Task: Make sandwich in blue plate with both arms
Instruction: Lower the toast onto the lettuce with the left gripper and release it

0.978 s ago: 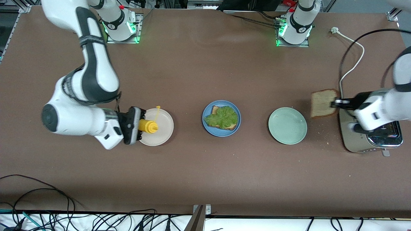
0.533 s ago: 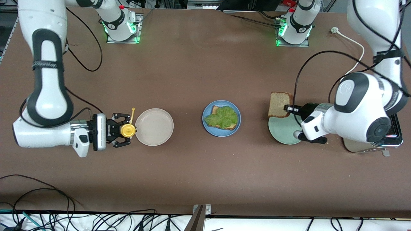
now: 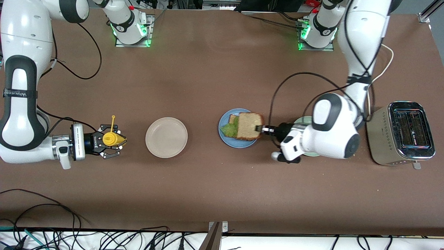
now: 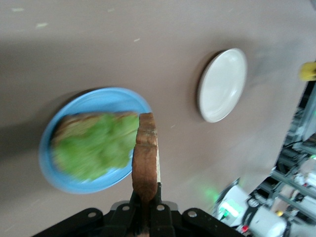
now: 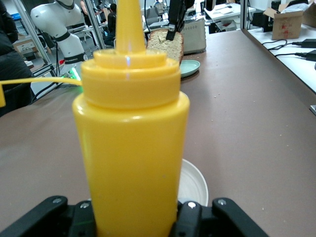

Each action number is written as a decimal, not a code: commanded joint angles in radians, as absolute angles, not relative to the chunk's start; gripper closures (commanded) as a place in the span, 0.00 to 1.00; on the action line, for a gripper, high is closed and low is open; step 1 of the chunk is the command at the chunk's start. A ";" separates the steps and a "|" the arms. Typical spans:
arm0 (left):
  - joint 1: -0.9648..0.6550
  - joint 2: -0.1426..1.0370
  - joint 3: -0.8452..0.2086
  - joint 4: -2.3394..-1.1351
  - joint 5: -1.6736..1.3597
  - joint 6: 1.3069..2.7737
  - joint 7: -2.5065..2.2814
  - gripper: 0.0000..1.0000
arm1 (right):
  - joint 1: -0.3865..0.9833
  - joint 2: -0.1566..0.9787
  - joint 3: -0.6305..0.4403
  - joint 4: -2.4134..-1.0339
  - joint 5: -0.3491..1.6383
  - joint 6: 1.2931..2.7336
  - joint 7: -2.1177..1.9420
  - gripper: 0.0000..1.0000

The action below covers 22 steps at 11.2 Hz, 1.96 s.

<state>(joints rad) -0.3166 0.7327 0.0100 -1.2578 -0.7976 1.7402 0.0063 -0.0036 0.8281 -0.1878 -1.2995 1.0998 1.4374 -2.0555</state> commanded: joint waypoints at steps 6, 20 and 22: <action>-0.361 0.788 0.021 -1.396 -1.038 1.844 0.073 0.98 | -0.038 1.058 -0.160 -1.206 1.137 1.420 -2.269 1.00; -0.296 0.755 0.041 -1.439 -1.040 1.833 0.166 0.00 | -0.066 1.121 -0.110 -1.206 1.213 1.439 -2.376 1.00; -0.246 0.750 0.051 -1.410 -0.925 1.833 0.193 0.00 | -0.067 1.130 -0.112 -1.207 1.213 1.440 -2.407 1.00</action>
